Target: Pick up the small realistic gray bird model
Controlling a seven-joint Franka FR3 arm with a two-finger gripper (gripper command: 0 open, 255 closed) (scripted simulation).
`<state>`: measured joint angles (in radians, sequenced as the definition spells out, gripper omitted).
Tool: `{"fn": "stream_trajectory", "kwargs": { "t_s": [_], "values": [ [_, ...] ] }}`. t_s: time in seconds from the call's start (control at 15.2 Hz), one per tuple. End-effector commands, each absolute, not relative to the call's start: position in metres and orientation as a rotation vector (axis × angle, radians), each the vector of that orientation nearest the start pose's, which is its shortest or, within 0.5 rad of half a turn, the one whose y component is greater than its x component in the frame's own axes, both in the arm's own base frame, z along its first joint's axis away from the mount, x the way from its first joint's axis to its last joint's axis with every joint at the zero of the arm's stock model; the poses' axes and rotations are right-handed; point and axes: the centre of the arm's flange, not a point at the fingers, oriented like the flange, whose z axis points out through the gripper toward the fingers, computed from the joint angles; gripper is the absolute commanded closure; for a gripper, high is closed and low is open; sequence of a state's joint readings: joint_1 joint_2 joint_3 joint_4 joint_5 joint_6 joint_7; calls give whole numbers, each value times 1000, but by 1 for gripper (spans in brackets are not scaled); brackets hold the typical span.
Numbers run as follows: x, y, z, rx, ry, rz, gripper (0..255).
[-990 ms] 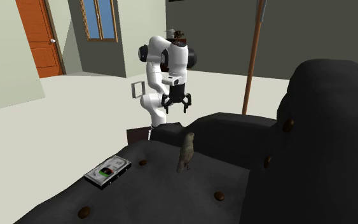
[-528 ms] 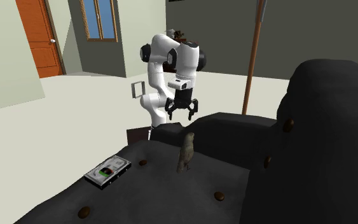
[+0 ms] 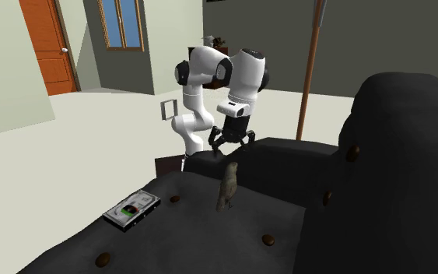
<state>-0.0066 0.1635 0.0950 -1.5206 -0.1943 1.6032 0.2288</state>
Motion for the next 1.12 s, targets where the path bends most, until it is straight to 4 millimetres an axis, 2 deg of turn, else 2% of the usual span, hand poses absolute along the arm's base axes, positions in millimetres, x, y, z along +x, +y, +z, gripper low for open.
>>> {"fn": "stream_trajectory", "kwargs": {
  "t_s": [0.0,0.13,0.59,0.73,0.79,1.06],
  "values": [
    [628,29,557,-3342,214,91,0],
    [651,29,557,-3358,216,95,0],
    [651,29,520,-3358,216,95,0],
    [651,29,517,-3358,216,95,0],
    [651,29,517,-3358,216,95,255],
    [651,30,517,-3358,216,95,255]
  ]
}}
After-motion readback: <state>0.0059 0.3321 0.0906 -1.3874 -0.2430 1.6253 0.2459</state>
